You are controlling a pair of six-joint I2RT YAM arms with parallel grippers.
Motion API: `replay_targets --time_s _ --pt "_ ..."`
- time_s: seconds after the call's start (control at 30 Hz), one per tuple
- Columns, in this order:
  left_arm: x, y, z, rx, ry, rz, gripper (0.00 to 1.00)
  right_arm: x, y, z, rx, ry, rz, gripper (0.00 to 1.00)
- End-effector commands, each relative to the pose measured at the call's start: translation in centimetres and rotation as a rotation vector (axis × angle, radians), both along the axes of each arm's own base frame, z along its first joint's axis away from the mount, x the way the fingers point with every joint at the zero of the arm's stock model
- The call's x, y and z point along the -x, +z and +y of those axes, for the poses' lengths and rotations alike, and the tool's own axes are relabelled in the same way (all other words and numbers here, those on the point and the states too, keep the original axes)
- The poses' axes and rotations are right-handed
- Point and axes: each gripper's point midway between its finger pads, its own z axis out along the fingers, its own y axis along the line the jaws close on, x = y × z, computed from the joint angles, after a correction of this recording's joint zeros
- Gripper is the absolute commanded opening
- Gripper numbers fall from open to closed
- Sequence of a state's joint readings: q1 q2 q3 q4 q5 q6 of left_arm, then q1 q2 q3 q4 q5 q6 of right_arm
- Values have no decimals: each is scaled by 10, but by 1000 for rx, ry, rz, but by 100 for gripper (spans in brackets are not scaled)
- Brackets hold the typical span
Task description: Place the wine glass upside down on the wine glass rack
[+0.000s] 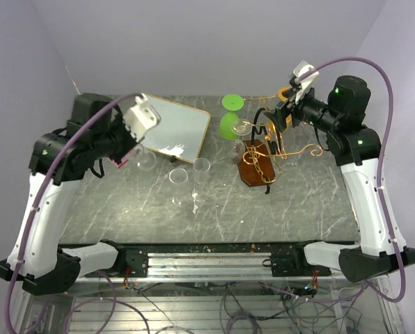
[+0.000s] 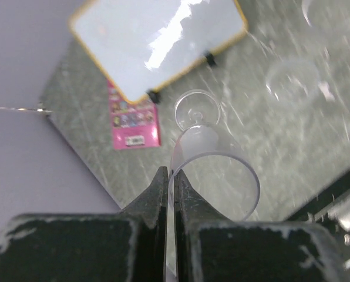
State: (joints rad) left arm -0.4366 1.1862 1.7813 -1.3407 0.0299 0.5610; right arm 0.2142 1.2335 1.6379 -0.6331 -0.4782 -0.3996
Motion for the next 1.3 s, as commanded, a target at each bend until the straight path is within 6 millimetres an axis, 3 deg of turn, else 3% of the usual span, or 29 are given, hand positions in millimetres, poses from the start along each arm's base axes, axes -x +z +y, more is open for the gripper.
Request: replay_targets --time_s 0.0,0.1,0.23,0.5,0.77,1.03,1.27 --pt "-27 85 4 268 171 -276 7 2 26 30 -164 129 9 73" --pt "-31 122 3 397 194 -412 7 1 31 49 -237 191 48 73" --pt "-33 151 -11 545 158 -503 7 -2 30 81 -295 273 93 73" --pt "-38 171 -50 735 18 -476 7 2 6 142 -305 385 180 75" --pt "-37 177 -78 831 -98 -417 7 -14 -7 155 -455 325 333 73" --pt "-36 173 -86 841 -141 -389 7 -28 -21 154 -512 225 419 65" --pt "-36 169 -91 841 -166 -371 7 -27 -22 159 -545 246 472 42"
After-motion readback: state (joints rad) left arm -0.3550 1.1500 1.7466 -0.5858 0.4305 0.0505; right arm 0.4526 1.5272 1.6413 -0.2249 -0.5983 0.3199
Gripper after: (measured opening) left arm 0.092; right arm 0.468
